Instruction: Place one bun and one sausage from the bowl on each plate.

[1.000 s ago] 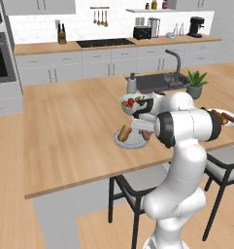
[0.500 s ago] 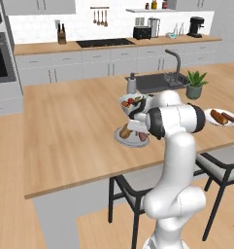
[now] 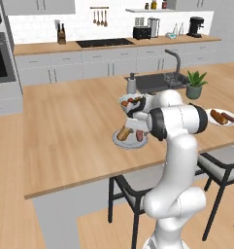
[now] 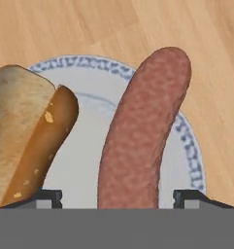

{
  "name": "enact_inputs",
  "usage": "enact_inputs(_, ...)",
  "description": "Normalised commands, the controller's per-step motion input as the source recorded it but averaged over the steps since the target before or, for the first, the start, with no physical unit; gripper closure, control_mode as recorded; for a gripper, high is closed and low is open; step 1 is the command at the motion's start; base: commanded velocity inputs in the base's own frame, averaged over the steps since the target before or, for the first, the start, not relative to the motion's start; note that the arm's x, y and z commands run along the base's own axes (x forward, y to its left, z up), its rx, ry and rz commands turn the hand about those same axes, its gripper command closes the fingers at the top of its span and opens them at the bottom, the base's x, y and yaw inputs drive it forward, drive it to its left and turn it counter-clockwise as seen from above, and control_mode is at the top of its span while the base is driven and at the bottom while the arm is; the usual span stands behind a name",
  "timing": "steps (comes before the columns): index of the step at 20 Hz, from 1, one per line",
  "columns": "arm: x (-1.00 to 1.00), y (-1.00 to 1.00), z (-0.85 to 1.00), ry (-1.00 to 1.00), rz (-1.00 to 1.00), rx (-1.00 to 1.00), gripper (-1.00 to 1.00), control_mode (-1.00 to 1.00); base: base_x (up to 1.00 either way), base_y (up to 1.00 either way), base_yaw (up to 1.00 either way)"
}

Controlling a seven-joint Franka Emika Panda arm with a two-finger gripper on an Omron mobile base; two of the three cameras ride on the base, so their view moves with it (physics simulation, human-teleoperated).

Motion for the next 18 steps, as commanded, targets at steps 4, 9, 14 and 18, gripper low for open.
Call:
enact_inputs(4, -0.69, 0.1, 0.64, -0.01, 0.0, 0.0, -1.0, -1.0, 0.0, 0.0, 0.0)
enact_inputs(9, -1.0, 0.41, 0.83, 0.0, 0.01, -0.06, -1.0, -1.0, 0.0, 0.0, 0.0)
enact_inputs(14, -1.0, 0.44, 0.79, 0.02, 0.05, -0.11, -1.0, -1.0, 0.0, 0.0, 0.0)
enact_inputs(18, -1.0, 0.56, 0.46, 0.07, 0.07, -0.16, -1.0, -1.0, 0.0, 0.0, 0.0)
